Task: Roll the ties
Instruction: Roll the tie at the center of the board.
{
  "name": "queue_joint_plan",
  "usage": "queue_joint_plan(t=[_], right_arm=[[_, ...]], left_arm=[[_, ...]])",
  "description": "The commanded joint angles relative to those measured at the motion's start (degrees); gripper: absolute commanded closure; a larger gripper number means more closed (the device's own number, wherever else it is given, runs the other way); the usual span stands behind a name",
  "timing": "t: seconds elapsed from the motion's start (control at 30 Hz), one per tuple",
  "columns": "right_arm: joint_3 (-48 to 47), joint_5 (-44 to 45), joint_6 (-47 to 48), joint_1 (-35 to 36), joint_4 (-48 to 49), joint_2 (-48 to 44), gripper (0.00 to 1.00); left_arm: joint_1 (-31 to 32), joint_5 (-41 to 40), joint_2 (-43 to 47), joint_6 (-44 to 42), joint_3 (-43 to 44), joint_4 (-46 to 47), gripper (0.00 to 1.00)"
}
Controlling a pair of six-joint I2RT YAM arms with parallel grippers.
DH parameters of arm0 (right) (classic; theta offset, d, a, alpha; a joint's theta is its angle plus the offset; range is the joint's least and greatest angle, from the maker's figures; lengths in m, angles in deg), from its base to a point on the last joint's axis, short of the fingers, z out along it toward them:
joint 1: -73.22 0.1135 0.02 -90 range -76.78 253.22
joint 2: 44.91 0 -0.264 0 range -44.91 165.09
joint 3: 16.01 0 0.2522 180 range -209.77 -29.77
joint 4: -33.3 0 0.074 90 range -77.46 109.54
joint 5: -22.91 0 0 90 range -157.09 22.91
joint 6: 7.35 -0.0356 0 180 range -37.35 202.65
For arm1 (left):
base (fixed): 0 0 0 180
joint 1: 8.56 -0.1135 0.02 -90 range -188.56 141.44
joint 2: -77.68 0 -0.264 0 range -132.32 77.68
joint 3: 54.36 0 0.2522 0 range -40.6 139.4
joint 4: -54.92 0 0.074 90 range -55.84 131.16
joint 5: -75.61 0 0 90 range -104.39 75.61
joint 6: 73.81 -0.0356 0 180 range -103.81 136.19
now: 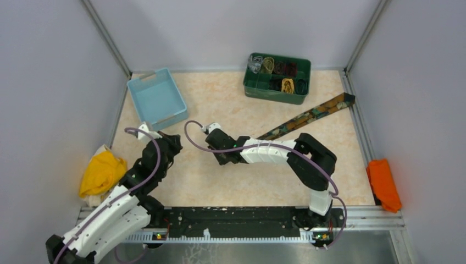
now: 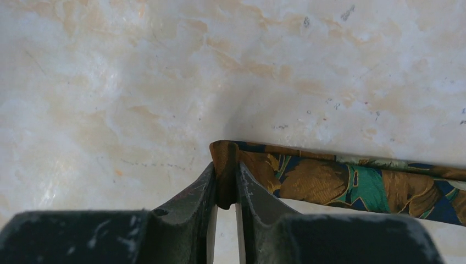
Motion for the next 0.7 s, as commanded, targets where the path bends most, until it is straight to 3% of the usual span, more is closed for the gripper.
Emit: queue_joint_plan(t=[0.0,0.13,0.33,0.67], right_arm=[[8.34,-9.99,-2.16,-4.81,14.23,-9.17,0.84],[17.59,-22.06,-5.75,-11.71,25.3,-15.35,0.84],[26.18,-34.12,-10.58,-20.01,35.36,-17.64,0.86],[33.2,-36.01,-10.96,-28.5,37.29,-20.14,0.87]], left_arm=[[-0.14,6.87,-8.09,-3.72,-1.55,9.5,1.0],[-0.24,10.65,-16.01,-4.91,-1.64,16.26,1.0],[-0.21,18.52,-27.48,-8.44,0.03,26.12,1.0],[-0.16,33.73,-47.21,-12.45,7.78,36.52,1.0]])
